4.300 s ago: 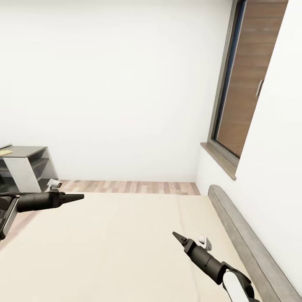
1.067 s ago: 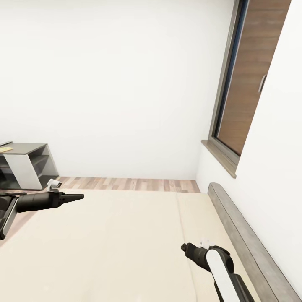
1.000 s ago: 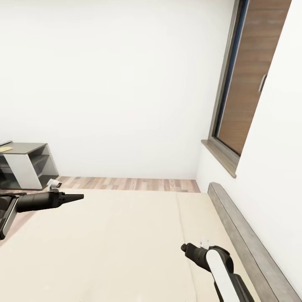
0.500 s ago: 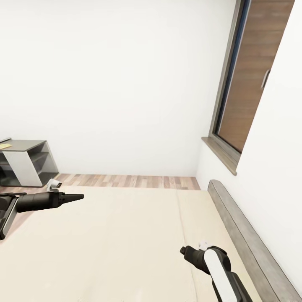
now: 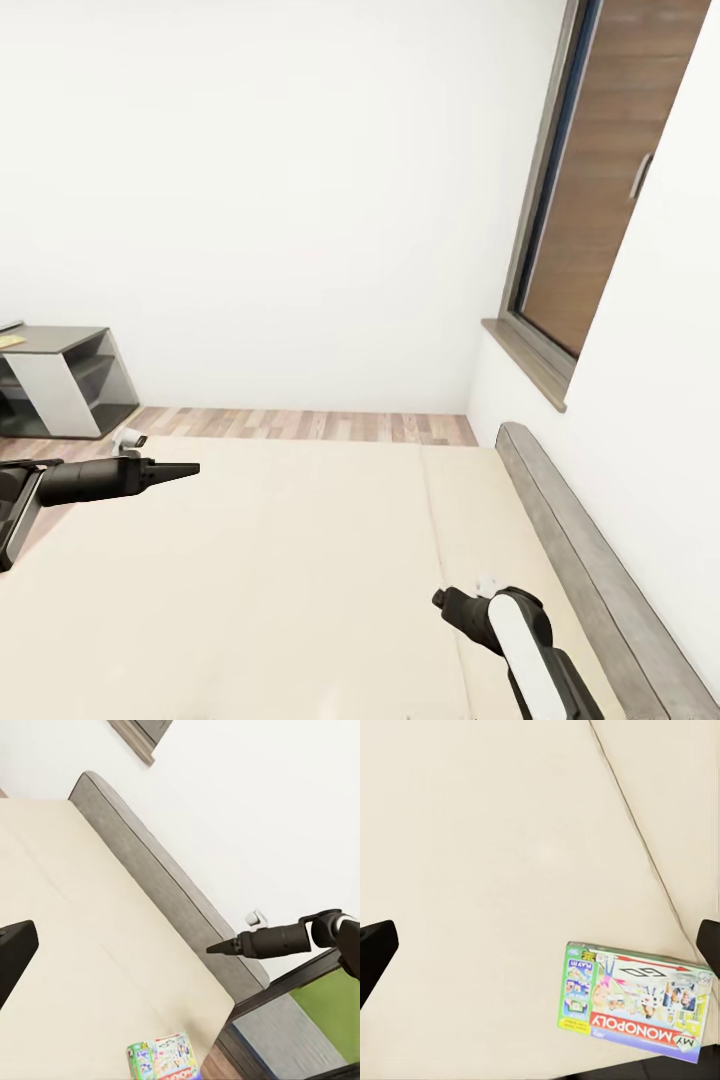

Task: Put all the toys in the child's room - the three board games (two on the bed and one on the table), the two jigsaw puzzles on the table, and the tennis ball on the table - inside the toy box on the table in the child's room.

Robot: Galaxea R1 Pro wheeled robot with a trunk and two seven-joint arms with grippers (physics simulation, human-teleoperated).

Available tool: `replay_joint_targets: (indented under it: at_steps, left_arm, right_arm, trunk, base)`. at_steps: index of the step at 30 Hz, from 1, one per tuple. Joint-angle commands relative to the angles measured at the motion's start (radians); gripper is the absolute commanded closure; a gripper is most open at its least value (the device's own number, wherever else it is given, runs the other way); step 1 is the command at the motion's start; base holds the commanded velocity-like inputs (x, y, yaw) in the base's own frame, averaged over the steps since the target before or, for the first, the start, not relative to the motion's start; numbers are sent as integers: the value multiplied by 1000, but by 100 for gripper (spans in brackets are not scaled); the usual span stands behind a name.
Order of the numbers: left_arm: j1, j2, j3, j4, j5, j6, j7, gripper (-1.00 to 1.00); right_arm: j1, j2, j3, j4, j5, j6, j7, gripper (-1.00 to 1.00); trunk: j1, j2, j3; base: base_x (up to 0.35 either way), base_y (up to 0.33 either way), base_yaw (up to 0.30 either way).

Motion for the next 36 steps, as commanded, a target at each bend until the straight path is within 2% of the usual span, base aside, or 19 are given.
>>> replay_joint_targets:
  at_steps: [1, 7, 21, 25, 32, 36]
  left_arm:
    - [-1, 0, 0, 0, 0, 11, -4, -100]
    - [-1, 0, 0, 0, 0, 11, -4, -100]
    - [-1, 0, -1, 0, 0, 11, -3, -100]
    - [-1, 0, -1, 0, 0, 11, -3, -100]
    - [-1, 0, -1, 0, 0, 11, -3, -100]
    - [-1, 0, -1, 0, 0, 11, -3, -100]
  right_arm:
    - [-1, -1, 0, 3, -9, 0, -10, -100]
    - [-12, -7, -6, 65, -7, -4, -9, -100]
    - [-29, -11, -11, 119, -6, -12, -7, -100]
    - [-31, -15, -11, 140, -3, -47, -5, -100]
    - [-32, -63, -10, 199, -7, -121, -1, -100]
    - [-32, -73, -10, 214, -6, -130, 18, -100]
  trunk:
    - [1, -2, -4]
    - [1, -2, -14]
    - [1, -2, -37]
    - [1, -2, -43]
    - [1, -2, -55]
    - [1, -2, -61]
  base:
    - [0, 0, 0]
    - [0, 0, 0]
    - [0, 0, 0]
    - [0, 0, 0]
    - [0, 0, 0]
    - [0, 0, 0]
